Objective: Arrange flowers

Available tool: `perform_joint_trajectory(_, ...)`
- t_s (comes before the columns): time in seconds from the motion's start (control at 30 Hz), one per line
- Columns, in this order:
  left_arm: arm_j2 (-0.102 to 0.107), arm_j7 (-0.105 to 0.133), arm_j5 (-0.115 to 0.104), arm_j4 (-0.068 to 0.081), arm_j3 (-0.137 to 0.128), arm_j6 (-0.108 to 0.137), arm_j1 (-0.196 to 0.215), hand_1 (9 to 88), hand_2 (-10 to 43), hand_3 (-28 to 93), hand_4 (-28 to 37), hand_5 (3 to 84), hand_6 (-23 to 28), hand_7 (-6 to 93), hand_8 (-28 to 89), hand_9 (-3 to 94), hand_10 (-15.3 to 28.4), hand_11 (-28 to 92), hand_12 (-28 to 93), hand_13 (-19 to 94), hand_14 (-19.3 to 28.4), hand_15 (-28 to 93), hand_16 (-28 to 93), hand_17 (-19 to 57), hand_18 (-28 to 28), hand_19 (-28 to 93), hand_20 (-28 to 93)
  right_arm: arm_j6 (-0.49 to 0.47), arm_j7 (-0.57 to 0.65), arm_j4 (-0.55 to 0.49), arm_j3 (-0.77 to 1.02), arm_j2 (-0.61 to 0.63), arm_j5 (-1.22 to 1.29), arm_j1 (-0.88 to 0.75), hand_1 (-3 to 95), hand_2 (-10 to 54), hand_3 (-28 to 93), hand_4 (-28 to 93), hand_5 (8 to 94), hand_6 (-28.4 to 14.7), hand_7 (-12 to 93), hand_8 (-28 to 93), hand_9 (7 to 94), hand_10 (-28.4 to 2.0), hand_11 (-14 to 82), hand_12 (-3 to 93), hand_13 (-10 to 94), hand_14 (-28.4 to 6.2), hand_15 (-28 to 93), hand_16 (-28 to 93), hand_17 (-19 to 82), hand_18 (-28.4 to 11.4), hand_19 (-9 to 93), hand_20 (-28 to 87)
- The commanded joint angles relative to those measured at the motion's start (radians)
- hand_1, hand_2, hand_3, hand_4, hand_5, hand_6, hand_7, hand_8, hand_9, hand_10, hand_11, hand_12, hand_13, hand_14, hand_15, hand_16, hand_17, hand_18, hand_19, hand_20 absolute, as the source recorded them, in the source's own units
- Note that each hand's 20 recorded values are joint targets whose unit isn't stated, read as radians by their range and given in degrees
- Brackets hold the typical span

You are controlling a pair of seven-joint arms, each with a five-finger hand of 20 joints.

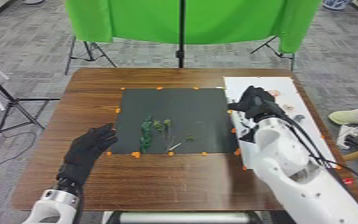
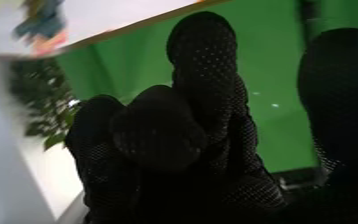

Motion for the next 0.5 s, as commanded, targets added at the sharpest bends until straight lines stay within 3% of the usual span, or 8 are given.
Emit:
perform_joint_trajectory(0.03,-0.005,0.004,0.001,0.007,0.004,-0.010,0.011,22.8,5.6,65,-28.3,43.3,8.6,5.2,-4,38.7,14.0,16,11,27,18.9,27,-2,-0.5,15.0,20,19,-0.095,0.039,0.064,0.010,0.016,0.040,0.073,28.8,-9.5,64,-16,69.4,-4.2,11,-8,88.8,-11.8,41.0,26.6,92,-4.2,61,33,67,-12.9,93,60)
perform_joint_trajectory(0.1,-0.006,0.003,0.001,0.003,0.005,0.001,0.016,22.8,5.6,65,-28.3,43.3,8.6,5.2,-4,38.7,14.0,16,11,27,18.9,27,-2,-0.5,15.0,20,19,-0.113,0.041,0.082,0.007,0.011,0.043,0.076,28.6,-9.5,64,-17,68.7,-4.9,11,-8,88.5,-12.0,41.2,26.6,92,-4.1,61,33,67,-12.7,93,60)
perform_joint_trajectory(0.37,-0.006,0.000,-0.001,-0.001,0.000,0.000,0.018,22.9,5.5,65,-28.3,43.4,8.7,5.2,-4,38.7,14.0,16,11,27,18.9,27,-2,-0.4,14.9,20,19,-0.172,0.065,0.139,-0.021,0.001,0.020,0.080,26.9,-9.5,61,-18,69.6,-6.2,10,-8,89.0,-12.7,41.1,26.0,92,-4.1,61,33,68,-11.7,93,59)
perform_joint_trajectory(0.5,0.001,-0.013,-0.006,0.001,0.000,0.001,0.016,22.8,5.4,65,-28.3,43.4,8.7,5.2,-4,38.7,14.0,16,11,27,18.9,27,-2,-0.5,15.0,20,19,-0.248,0.085,0.167,-0.037,-0.012,0.016,0.082,27.2,-9.5,59,-18,69.2,-7.1,9,-8,88.7,-13.2,40.3,25.6,92,-4.1,59,33,68,-10.7,93,56)
